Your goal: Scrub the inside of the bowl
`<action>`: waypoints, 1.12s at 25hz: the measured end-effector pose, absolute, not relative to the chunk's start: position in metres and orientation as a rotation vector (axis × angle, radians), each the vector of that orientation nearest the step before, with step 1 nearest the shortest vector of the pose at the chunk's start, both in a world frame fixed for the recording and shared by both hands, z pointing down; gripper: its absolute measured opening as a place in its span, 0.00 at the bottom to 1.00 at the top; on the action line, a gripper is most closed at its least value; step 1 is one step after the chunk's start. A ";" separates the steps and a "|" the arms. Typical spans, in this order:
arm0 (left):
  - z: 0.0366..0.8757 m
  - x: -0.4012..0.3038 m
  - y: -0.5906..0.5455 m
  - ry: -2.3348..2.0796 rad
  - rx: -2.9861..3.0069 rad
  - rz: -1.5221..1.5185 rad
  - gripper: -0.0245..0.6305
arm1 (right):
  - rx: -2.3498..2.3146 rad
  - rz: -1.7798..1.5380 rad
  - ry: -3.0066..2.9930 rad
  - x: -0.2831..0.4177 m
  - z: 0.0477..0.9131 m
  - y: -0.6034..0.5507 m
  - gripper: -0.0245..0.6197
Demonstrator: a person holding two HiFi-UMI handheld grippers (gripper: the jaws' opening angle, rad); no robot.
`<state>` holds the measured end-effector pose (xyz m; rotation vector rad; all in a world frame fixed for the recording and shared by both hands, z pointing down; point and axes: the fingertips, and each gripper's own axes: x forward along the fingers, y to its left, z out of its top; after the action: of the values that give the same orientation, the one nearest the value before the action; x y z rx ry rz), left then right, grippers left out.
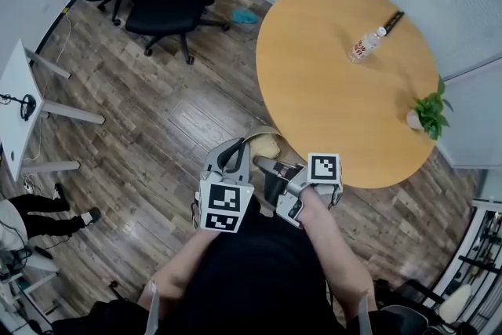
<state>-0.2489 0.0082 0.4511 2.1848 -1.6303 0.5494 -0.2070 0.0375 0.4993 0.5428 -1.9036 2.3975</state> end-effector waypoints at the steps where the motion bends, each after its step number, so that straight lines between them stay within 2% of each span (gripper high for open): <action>1: 0.452 -0.248 0.008 -1.621 2.188 0.556 0.07 | 0.595 2.391 -1.903 -0.203 0.501 0.034 0.10; 4: 0.454 -0.242 0.011 -1.593 2.205 0.563 0.07 | 0.728 2.252 -1.967 -0.195 0.501 0.022 0.10; 6: 0.454 -0.236 0.011 -1.572 2.215 0.570 0.07 | 0.768 1.997 -2.076 -0.195 0.498 0.019 0.10; 13: 0.463 -0.235 0.015 -1.502 2.176 0.545 0.07 | 0.526 0.501 -2.264 -0.199 0.508 0.035 0.10; 21: 0.479 -0.236 0.022 -1.443 2.108 0.605 0.07 | 0.244 -0.894 -1.788 -0.183 0.507 0.031 0.10; 25: 0.483 -0.237 0.026 -1.385 2.094 0.630 0.07 | 0.198 -1.288 -1.609 -0.184 0.506 0.034 0.10; 28: 0.482 -0.227 0.028 -1.297 2.115 0.593 0.08 | 0.201 -1.374 -1.573 -0.184 0.507 0.033 0.10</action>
<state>-0.2273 0.0281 0.4820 2.1150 -1.2971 0.5933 -0.1836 0.0327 0.5072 0.2006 -1.5731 -1.3739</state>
